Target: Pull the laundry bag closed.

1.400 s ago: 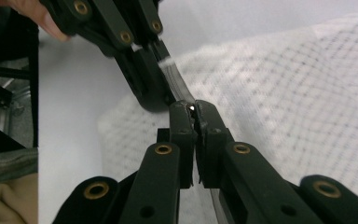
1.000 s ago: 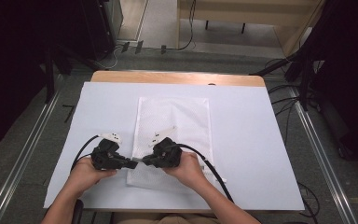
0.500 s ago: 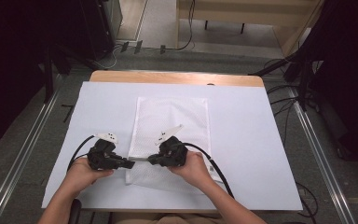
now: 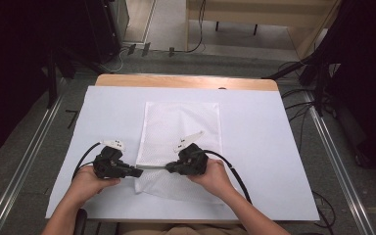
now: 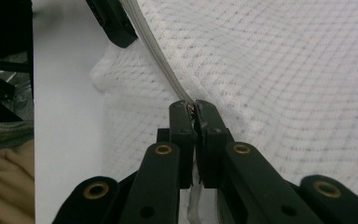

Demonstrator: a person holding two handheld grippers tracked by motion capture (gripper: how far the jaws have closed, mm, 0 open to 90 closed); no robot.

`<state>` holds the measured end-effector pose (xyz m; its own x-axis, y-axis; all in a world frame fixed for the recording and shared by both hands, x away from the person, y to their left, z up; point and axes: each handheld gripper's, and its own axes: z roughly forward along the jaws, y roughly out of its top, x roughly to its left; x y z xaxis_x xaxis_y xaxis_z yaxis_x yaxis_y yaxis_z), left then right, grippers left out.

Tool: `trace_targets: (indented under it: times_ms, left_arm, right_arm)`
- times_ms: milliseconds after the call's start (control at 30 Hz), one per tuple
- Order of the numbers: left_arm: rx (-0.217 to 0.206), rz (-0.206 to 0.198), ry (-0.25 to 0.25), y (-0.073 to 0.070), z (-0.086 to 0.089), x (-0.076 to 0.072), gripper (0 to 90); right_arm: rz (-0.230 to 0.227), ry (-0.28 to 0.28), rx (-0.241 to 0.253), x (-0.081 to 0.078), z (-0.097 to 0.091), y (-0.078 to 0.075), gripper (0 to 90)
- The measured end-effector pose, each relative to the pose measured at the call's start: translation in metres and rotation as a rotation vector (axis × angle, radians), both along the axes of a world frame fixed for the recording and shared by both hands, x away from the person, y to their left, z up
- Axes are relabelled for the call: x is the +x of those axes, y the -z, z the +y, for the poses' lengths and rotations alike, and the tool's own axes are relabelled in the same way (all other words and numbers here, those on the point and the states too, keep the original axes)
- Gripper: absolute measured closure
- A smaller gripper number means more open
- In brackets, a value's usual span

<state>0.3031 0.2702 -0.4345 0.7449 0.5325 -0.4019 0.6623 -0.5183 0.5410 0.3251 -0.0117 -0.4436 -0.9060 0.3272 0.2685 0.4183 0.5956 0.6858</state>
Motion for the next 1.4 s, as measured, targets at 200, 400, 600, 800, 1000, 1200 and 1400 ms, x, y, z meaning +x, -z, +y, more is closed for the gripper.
trace_targets:
  times_ms: [200, 400, 600, 800, 1000, 1200, 1400]
  left_arm:
    - [-0.024, 0.010, -0.002, -0.001, 0.001, 0.000, 87.9]
    - [-0.021, 0.005, -0.003, 0.000, 0.002, -0.001, 87.9]
    - [-0.014, -0.001, -0.002, 0.000, 0.001, -0.001, 88.0]
    - [-0.017, 0.000, 0.000, 0.000, 0.002, -0.001, 87.9]
    - [-0.015, 0.001, 0.001, 0.000, 0.003, -0.002, 87.9]
    - [-0.019, 0.009, -0.004, 0.000, 0.003, -0.002, 87.9]
    - [-0.019, 0.001, -0.003, 0.001, 0.004, -0.002, 87.8]
  right_arm:
    - [0.006, 0.010, 0.012, 0.001, -0.007, 0.002, 88.0]
    - [0.007, 0.011, 0.001, 0.001, -0.013, 0.003, 88.0]
    - [0.005, 0.014, 0.000, 0.001, -0.018, 0.003, 88.0]
    - [0.010, 0.020, -0.001, 0.002, -0.024, 0.002, 88.0]
    - [0.008, 0.021, -0.008, 0.001, -0.029, 0.001, 88.0]
    - [0.013, 0.043, -0.010, 0.002, -0.039, 0.001, 88.0]
    - [0.025, 0.057, -0.004, 0.004, -0.048, 0.001, 88.0]
